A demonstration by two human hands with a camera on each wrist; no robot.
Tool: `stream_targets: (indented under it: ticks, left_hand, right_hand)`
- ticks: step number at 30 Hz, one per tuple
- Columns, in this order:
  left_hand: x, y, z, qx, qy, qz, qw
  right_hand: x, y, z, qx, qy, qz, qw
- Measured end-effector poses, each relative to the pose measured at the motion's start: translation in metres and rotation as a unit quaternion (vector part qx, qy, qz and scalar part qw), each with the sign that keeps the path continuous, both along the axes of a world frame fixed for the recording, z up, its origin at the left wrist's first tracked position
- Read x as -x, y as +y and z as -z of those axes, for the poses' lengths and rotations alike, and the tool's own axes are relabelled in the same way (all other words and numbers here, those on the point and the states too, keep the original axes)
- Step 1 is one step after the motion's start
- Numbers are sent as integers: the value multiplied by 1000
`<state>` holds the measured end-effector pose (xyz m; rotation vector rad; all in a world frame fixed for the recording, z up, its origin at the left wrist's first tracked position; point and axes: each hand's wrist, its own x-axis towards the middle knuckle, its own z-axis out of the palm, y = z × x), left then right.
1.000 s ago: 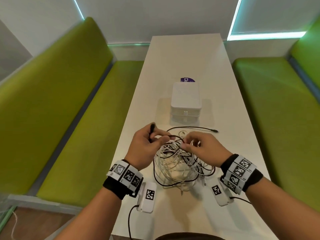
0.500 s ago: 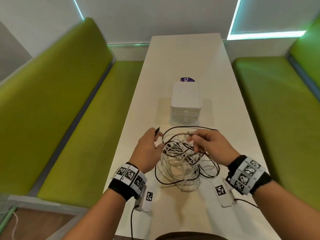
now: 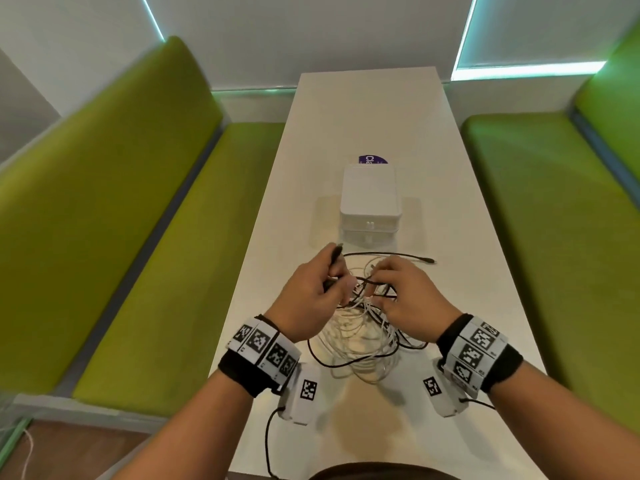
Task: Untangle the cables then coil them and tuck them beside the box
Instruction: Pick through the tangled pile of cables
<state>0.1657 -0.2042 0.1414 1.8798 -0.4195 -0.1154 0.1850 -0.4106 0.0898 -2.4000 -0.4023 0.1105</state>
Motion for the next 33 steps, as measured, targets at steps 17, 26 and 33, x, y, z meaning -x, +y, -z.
stream_targets:
  ticks: [17, 26, 33]
  left_hand:
    - [-11, 11, 18, -464, -113, -95, 874]
    - [-8, -13, 14, -222, -44, -1, 974]
    - [-8, -8, 9, -187, -77, -6, 979]
  right_hand:
    - [3, 3, -5, 230, 6, 38, 972]
    - [-1, -1, -9, -48, -30, 46, 997]
    - [8, 4, -2, 103, -36, 7, 994]
